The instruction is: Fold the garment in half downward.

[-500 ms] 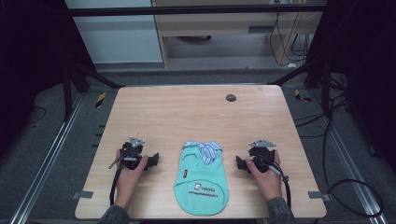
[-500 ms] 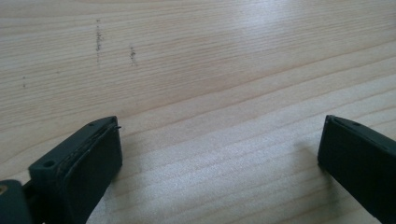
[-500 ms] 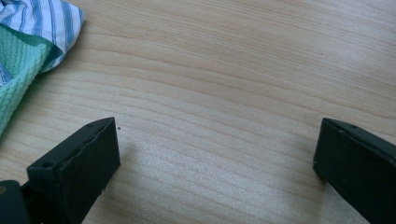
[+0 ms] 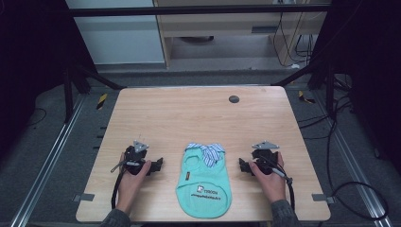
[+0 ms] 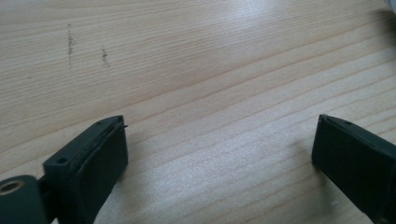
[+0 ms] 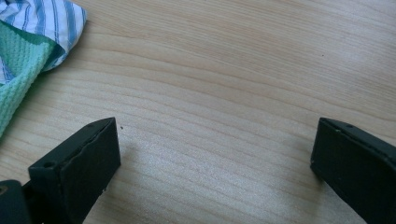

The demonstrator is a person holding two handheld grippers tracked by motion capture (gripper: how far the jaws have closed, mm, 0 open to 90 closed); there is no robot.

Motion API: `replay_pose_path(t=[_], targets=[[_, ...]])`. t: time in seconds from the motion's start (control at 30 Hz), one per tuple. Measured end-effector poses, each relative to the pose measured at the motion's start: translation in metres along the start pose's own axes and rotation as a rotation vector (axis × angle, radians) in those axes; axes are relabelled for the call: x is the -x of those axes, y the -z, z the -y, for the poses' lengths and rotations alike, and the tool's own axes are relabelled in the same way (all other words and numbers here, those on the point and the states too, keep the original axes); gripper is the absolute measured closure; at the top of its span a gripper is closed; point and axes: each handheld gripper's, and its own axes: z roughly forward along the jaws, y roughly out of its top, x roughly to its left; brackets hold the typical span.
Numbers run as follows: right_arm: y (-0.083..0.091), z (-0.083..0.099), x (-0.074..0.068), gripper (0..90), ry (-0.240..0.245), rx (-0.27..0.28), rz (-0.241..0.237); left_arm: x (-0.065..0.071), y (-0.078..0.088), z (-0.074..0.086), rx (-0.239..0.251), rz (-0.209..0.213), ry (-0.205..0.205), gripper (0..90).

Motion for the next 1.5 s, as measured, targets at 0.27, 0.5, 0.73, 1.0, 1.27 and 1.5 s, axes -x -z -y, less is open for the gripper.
replay_pose_path(t=[0.27,0.5,0.73,1.0,1.27,1.5], targets=[[0.01,-0.01,-0.008,11.5,0.032,0.044,-0.08,0.019,0.004,-0.013,0.027,0.077,-0.091,7.0],[0.008,-0.03,-0.02,30.9,0.107,0.009,-0.113,0.028,-0.005,-0.047,-0.004,0.161,-0.122,9.3],[-0.002,-0.058,-0.03,52.7,0.175,-0.001,-0.166,0.032,-0.015,-0.08,-0.019,0.199,-0.146,23.1],[-0.022,-0.08,-0.034,68.4,0.191,-0.023,-0.212,0.046,-0.031,-0.1,-0.017,0.253,-0.135,41.5],[-0.036,-0.084,-0.045,65.9,0.196,-0.038,-0.232,0.061,-0.052,-0.103,-0.065,0.259,-0.174,44.6],[-0.042,-0.081,-0.052,65.8,0.202,-0.076,-0.248,0.066,-0.06,-0.099,-0.101,0.269,-0.181,44.8]])
